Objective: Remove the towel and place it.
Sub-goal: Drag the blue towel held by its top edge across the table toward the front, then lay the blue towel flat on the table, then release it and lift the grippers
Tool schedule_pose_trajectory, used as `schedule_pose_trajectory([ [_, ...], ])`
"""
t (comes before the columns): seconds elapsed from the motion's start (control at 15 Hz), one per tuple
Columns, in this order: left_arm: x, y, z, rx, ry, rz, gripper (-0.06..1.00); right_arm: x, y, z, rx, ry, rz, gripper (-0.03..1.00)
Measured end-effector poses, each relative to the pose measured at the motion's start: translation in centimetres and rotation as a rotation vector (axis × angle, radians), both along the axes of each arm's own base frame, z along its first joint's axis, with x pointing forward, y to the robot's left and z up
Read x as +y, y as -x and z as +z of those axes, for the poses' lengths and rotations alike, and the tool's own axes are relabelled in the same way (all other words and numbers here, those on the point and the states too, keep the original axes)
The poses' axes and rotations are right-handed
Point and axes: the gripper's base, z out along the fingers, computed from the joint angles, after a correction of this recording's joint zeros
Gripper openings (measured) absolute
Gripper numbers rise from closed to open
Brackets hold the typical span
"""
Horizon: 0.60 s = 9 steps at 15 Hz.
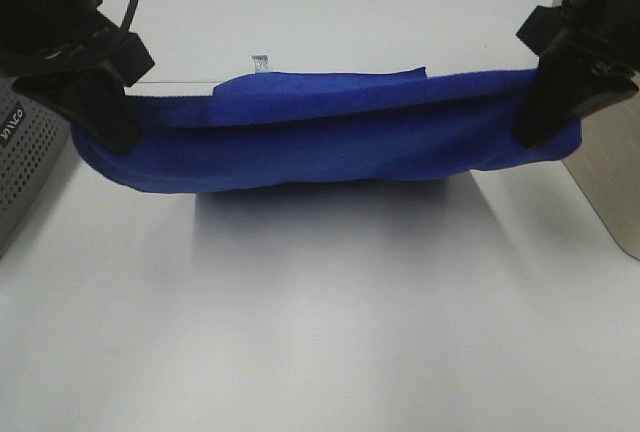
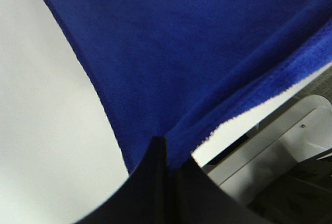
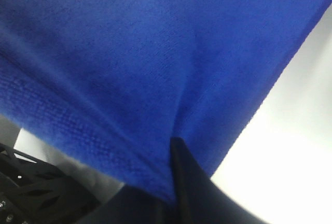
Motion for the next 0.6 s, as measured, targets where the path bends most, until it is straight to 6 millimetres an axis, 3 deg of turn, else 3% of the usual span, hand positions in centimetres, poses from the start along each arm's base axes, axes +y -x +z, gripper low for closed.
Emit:
schedule_pose_trajectory([
  [0.2, 0.3, 1.6, -2.5, 0.104, 0.000, 0.007, 0.00, -0.2, 2.2, -1.6, 0.072, -0.004, -0.004, 0.02],
  [0.33, 0.2, 2.8, -4.2, 0.182, 0.006, 0.011, 0.00, -0.4, 3.5, -3.6, 0.158, 0.006, -0.005, 0.02],
  [0.6, -0.9, 5.5, -6.8, 0.293, -0.025, -0.044, 0.00, -0.7, 5.7, -6.4, 0.291, 0.027, -0.028, 0.02],
])
